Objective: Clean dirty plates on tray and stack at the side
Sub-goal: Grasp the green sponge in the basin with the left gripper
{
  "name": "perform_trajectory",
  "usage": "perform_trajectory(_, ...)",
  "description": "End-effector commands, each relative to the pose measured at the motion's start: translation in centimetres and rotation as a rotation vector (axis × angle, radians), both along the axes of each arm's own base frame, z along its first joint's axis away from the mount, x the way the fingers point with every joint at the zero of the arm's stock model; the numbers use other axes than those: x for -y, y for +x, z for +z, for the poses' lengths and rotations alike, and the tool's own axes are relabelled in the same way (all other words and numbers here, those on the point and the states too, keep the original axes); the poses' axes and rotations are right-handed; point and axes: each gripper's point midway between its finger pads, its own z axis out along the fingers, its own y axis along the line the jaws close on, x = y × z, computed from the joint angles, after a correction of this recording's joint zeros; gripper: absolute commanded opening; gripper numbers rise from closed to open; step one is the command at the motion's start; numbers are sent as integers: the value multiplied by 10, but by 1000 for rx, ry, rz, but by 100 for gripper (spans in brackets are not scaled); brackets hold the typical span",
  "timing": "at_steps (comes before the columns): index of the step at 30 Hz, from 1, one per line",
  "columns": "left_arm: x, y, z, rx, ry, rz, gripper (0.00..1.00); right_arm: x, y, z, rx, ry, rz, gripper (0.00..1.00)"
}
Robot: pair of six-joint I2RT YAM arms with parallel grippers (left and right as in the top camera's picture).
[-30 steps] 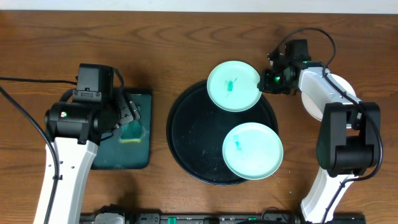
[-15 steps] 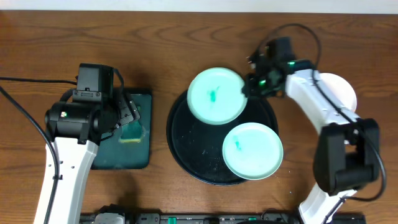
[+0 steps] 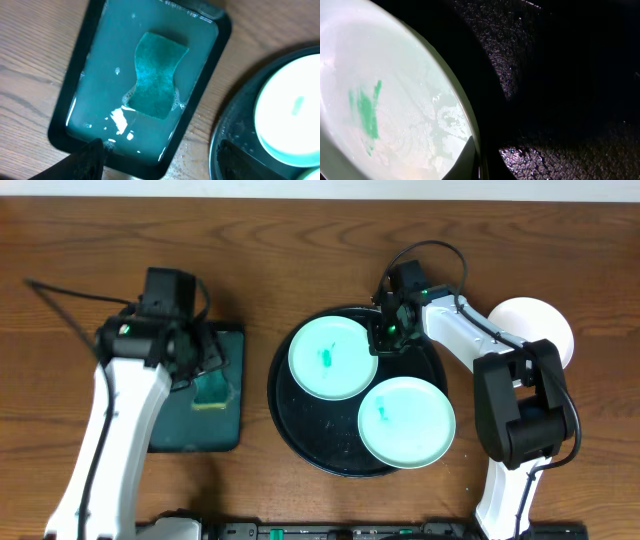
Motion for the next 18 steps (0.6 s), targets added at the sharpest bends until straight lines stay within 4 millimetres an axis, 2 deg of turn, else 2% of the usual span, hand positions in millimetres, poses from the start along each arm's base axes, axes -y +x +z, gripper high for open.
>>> perform_trajectory(1,-1,7,-27,-86,18,-14,71,4,0,-4,-7,-29,-21,1)
perform_trajectory(5,0,18,-62,-173,28,-37,67,5,-1,-4,-13,-31,-20,1)
perform_trajectory(11,-4,19,-111,-316,38,-41,52,5,-3,-5,-21,-34,-21,1)
perform_trajectory(18,-6,17,-131,-359,43,-72,47,6,-4,-5,-25,-35,-21,1)
